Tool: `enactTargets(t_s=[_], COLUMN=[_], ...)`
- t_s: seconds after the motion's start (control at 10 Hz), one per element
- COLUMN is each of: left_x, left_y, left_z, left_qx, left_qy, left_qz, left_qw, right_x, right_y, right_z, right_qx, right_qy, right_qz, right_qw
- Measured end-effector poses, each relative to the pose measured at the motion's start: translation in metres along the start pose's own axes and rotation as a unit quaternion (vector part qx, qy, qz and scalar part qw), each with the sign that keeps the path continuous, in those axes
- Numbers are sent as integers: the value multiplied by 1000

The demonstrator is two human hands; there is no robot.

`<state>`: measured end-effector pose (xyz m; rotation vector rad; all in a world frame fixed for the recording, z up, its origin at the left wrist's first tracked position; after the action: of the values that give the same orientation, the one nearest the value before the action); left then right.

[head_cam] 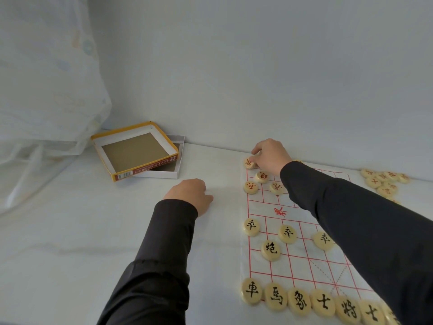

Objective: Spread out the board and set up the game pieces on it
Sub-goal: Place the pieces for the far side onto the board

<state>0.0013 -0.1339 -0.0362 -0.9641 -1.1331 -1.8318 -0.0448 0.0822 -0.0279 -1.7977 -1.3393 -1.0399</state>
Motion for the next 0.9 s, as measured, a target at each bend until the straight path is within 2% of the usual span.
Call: enactTargets(t_s=[0.3,0.4,0.6,0.7,0.9], left_x=[-1,-1,-1,-2,-2], left_y=[0,0,-1,-1,-1], left_z=[0,1,0,1,2], left_qx=[-1,-2,-2,-2,-2], left_qy=[-1,-2,0,-1,2], left_qz=[0,1,5,5,4], left_qw=[1000,1000,1000,1000,1000], right_x=[-4,-7,-13,-11,-13], right_y=[4,3,-3,-7,-10], right_z=[-1,-3,-4,-3,-3], right_qx=[65,88,96,83,69], right_qy=[103,109,112,114,184], right_qz=[-76,-75,-46,3,44], right_qw=[990,987,988,990,979])
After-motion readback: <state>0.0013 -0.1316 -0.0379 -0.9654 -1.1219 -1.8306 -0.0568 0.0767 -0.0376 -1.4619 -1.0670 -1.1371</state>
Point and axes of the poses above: each hand's wrist, its own y-axis away from the middle knuckle, its own x-axis out of the back of the hand, z = x × y, the point moved 2 cm from there along -y, towards the middle knuckle, and after that the axes turned 5 degrees about -y, right-handed, at the moved point
